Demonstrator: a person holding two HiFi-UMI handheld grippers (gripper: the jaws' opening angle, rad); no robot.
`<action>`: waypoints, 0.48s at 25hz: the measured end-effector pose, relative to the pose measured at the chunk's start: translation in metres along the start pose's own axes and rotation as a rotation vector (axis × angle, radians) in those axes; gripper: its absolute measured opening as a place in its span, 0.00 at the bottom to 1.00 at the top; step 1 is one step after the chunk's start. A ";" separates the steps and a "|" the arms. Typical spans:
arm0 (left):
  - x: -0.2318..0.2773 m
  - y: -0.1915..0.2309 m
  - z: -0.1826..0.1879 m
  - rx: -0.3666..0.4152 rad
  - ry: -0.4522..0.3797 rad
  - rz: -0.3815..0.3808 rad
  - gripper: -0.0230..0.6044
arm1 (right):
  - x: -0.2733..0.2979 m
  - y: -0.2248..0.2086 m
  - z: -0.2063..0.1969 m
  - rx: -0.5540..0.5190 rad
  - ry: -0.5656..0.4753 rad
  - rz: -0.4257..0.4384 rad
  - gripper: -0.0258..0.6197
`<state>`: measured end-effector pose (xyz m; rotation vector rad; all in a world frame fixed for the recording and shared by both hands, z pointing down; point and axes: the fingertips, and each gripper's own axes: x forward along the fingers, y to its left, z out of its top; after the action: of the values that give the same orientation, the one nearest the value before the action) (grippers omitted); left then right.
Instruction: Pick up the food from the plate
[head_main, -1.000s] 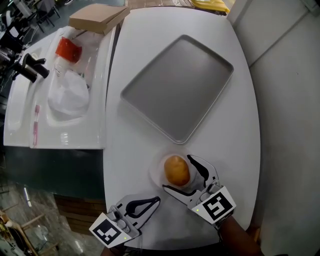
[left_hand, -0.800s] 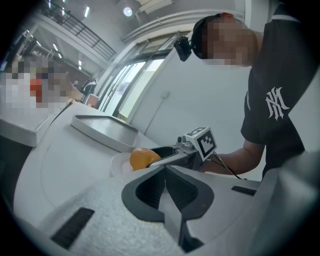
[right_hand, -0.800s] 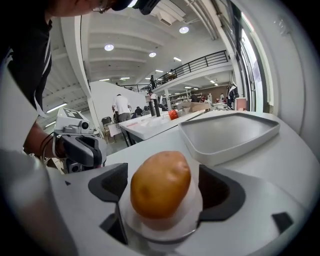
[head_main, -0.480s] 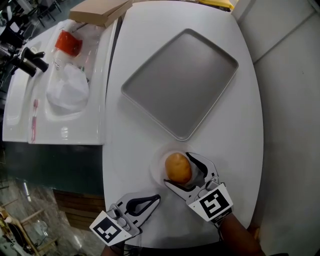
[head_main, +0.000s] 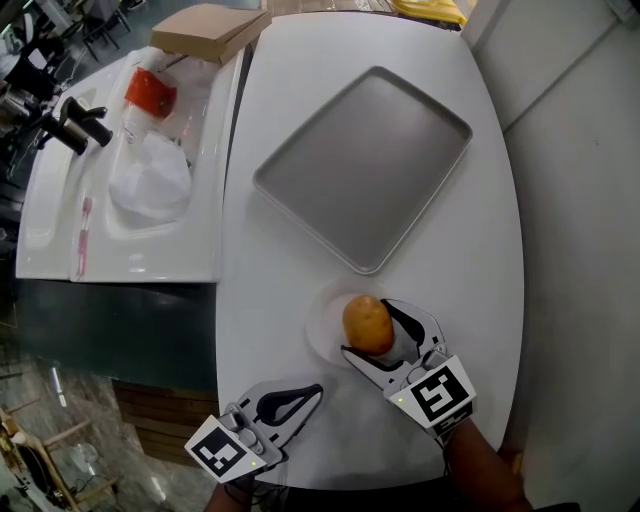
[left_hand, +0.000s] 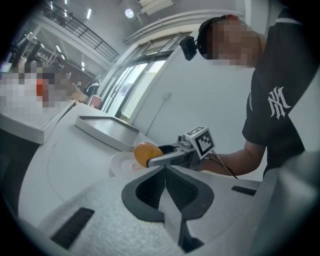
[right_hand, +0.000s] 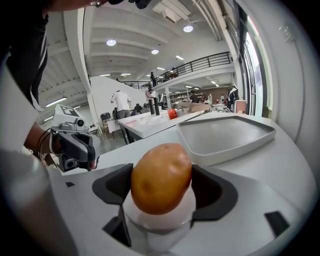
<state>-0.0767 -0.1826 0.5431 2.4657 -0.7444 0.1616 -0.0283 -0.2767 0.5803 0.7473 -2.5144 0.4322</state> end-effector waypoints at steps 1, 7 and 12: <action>-0.003 -0.003 0.002 -0.006 -0.012 0.002 0.04 | -0.004 0.002 0.002 0.003 0.000 -0.001 0.61; -0.029 -0.030 0.010 0.029 -0.046 0.017 0.05 | -0.041 0.035 0.026 -0.002 -0.030 -0.013 0.61; -0.054 -0.076 0.043 0.116 -0.121 0.020 0.05 | -0.092 0.079 0.055 -0.050 -0.098 -0.018 0.61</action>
<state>-0.0829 -0.1280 0.4566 2.5968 -0.8329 0.0648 -0.0251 -0.1976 0.4733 0.7894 -2.5974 0.3330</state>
